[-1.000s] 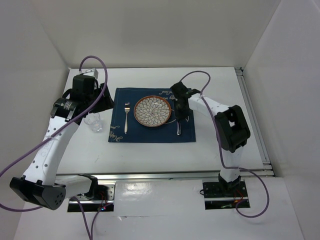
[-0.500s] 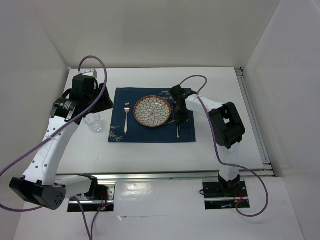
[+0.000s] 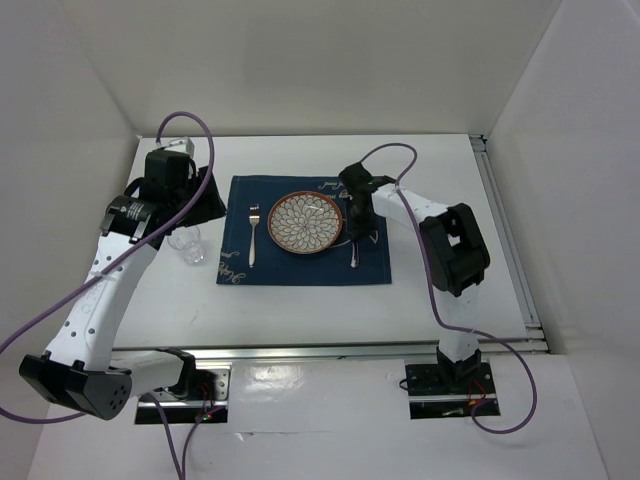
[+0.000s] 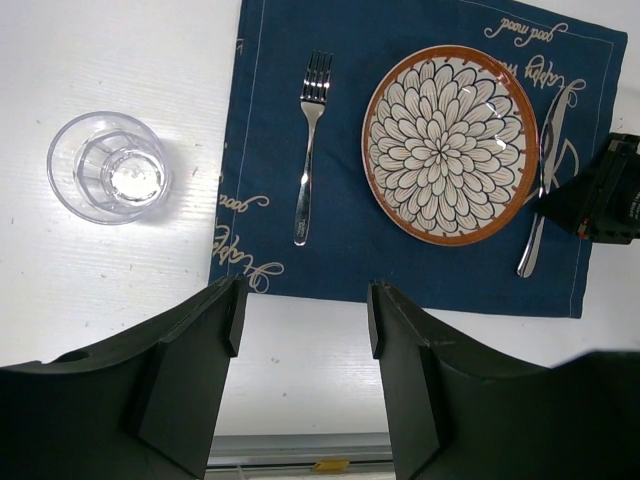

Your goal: Set the dinner table for one person

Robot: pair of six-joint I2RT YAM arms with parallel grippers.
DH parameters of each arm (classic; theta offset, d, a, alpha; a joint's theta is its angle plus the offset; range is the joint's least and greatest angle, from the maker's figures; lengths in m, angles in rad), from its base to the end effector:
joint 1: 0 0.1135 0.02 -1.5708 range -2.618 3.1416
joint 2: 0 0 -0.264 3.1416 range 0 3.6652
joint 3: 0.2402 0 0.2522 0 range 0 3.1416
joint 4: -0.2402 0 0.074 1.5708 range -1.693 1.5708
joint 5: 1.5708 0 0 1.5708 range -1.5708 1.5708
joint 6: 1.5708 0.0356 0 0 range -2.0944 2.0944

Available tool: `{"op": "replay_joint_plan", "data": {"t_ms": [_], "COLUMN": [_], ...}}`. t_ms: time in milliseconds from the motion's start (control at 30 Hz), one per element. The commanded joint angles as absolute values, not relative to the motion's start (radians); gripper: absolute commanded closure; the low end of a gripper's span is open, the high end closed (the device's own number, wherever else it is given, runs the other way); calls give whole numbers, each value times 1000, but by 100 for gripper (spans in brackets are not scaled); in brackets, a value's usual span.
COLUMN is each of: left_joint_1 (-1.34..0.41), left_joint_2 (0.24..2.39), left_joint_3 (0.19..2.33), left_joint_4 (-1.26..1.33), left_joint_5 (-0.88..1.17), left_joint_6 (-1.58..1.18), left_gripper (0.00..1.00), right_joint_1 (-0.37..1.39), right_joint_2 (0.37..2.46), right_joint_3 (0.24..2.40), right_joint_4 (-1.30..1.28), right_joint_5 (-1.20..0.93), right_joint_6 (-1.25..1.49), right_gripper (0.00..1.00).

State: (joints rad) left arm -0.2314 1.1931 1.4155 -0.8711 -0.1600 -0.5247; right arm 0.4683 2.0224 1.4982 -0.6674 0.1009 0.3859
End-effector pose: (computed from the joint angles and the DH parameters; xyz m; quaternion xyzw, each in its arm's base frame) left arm 0.2303 -0.0484 0.4055 -0.1656 0.8779 -0.0972 0.4386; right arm 0.3745 0.1854 0.1787 -0.0309 0.9804 0.0329 0.1918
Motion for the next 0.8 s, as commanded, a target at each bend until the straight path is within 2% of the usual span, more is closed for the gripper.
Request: {"op": "replay_joint_plan", "data": {"t_ms": [0,67,167,200,300,600,767], "left_joint_1": [-232,-232,-232,-232,-232,-232,-152], "left_joint_2": [1173,1164,1176,1177,1198,1218,1252], "left_joint_3": [1416,1405,1370,1358,1336,1384,1420], "left_joint_4": [-865,-851,-841,-851,-851,-873,-936], "left_joint_5": [-179,-179,-179,-190,-190,-245,-344], "left_joint_6": [-515,-526,-526,-537,-557,-557,-595], "left_gripper": [31,30,29,29,29,29,29], "right_joint_1": [462,462,462,462,462,462,502], "right_joint_2": [2054,2054,2054,2054,2025,1839,1740], "right_joint_3": [1542,1542,1551,1551,1551,1621,1631], "right_joint_4": [-647,-647,-657,-657,-678,-742,-701], "right_joint_5": [120,133,133,133,178,249,120], "right_joint_6": [405,405,405,405,414,396,387], "right_gripper": [93,89,73,52,42,39,34]}}
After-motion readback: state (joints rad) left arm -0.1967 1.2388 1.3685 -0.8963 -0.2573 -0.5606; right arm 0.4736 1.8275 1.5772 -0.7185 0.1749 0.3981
